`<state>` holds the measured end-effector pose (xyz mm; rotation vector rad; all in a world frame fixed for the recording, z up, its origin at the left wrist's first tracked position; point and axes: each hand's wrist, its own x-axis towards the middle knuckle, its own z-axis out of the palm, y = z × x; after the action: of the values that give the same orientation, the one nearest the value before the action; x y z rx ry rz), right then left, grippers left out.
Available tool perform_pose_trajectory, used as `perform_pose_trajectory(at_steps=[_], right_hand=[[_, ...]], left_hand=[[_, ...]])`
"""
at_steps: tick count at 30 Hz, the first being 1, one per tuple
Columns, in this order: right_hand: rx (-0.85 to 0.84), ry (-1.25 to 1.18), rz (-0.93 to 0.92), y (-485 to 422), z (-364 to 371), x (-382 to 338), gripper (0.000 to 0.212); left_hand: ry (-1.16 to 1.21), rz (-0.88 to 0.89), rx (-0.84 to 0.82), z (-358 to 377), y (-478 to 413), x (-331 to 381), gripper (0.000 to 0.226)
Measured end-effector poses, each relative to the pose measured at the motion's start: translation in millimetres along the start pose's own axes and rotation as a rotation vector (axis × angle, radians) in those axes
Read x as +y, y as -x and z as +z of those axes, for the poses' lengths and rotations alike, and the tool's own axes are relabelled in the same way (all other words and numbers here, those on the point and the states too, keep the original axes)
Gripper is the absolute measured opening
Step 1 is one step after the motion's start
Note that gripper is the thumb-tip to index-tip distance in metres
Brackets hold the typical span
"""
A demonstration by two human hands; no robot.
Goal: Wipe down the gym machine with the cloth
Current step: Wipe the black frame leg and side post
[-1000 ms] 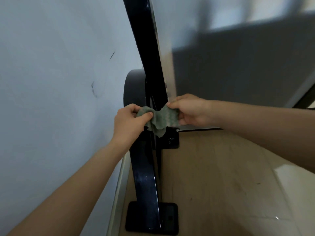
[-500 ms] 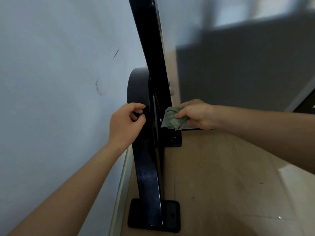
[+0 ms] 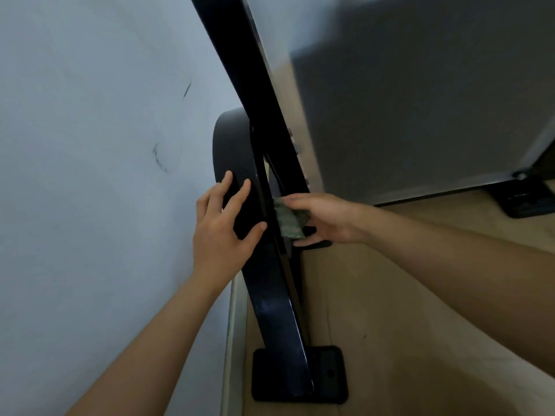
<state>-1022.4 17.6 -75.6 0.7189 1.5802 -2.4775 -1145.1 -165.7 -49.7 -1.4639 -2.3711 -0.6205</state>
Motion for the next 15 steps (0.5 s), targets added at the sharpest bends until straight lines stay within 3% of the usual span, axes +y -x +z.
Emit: perform_pose_trajectory(at_steps=[5, 15], right_hand=[[-0.203, -0.040, 0.114, -0.3, -19.1, -3.4, 0.061], [-0.125, -0.125, -0.077, -11.2, -4.9, -41.0, 0.064]], left_hand=[[0.016, 0.013, 0.007, 1.4, 0.2, -1.4, 0.073], [0.021, 0.001, 0.010, 1.0, 0.6, 1.6, 0.073]])
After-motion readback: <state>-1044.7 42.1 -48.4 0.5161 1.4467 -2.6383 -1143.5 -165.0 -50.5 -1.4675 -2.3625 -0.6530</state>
